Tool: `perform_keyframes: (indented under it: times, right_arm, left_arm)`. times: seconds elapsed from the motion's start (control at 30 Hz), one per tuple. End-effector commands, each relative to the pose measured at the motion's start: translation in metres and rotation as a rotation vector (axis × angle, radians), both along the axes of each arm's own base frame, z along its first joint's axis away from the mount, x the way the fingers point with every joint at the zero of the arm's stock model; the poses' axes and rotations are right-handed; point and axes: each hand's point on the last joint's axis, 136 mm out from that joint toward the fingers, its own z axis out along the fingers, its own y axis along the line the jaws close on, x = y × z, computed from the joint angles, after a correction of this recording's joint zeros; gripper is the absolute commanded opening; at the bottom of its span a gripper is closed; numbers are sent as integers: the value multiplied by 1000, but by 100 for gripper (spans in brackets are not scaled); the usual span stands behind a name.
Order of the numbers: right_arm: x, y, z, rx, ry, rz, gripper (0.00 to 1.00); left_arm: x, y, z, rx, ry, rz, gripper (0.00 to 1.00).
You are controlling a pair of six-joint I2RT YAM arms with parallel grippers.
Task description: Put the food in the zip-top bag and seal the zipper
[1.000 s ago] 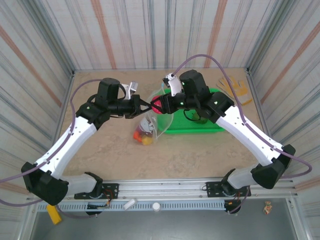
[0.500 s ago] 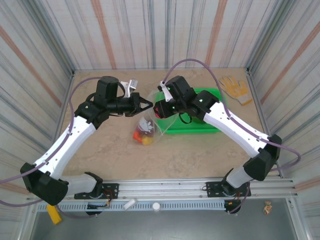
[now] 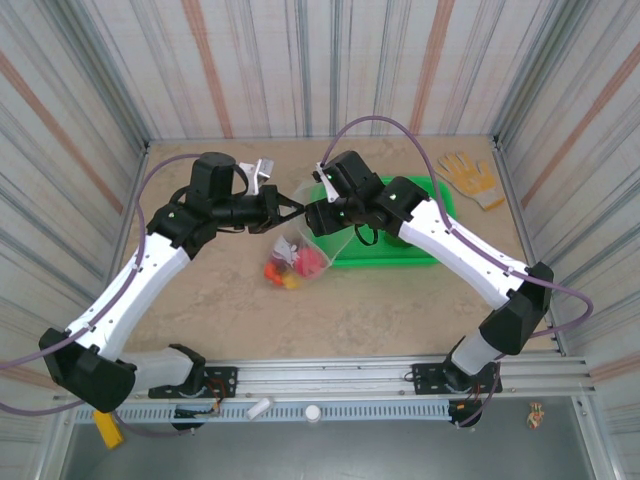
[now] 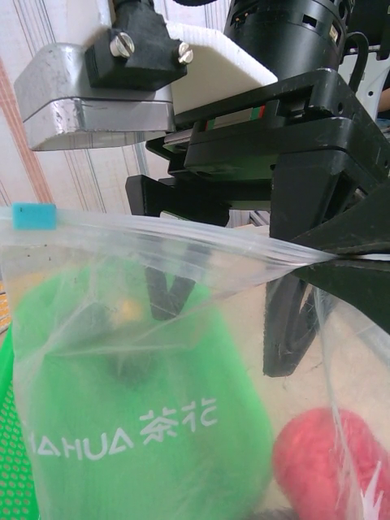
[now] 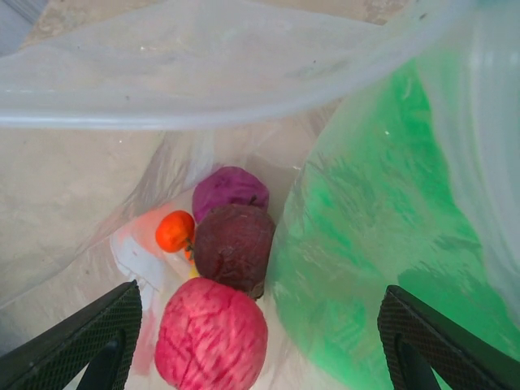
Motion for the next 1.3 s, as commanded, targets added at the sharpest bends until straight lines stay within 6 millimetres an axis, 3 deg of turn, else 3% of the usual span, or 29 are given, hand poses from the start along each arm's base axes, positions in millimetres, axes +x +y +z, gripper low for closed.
perform_keyframes:
  times: [0.0, 0.17, 0.33, 0.43, 0.53, 0.6, 0.7, 0.97, 1.1, 1.27]
  right_arm:
    - [-5, 5, 15, 19, -33, 28, 77]
    - [-8, 1, 43, 75, -78, 35, 74]
    - [-12, -12, 90, 179, -155, 40, 71]
    - [-1, -39, 102, 138, -239, -35, 71]
    - [18, -81, 97, 104, -249, -169, 73]
    - [27, -106, 86, 101, -221, -248, 74]
    - [39, -137, 54, 99, -135, -362, 73]
    - [51, -172, -75, -90, 123, -486, 78]
    - [59, -187, -112, -217, 161, -507, 84]
    - [75, -195, -139, -250, 160, -523, 95]
  left_arm:
    - [-5, -1, 14, -16, -53, -23, 0]
    - [-4, -1, 10, -9, -46, -21, 0]
    - [-5, 0, 5, 3, -42, -19, 0]
    - [-5, 1, 5, 5, -45, -16, 0]
    - [-5, 2, 3, 8, -45, -16, 0]
    - [-6, 2, 1, 7, -46, -16, 0]
    - [-7, 2, -1, 10, -47, -18, 0]
    - [-10, 4, -3, 23, -73, -29, 0]
    - [-13, 10, -4, 57, -100, -24, 0]
    - [-17, 14, -7, 80, -119, -28, 0]
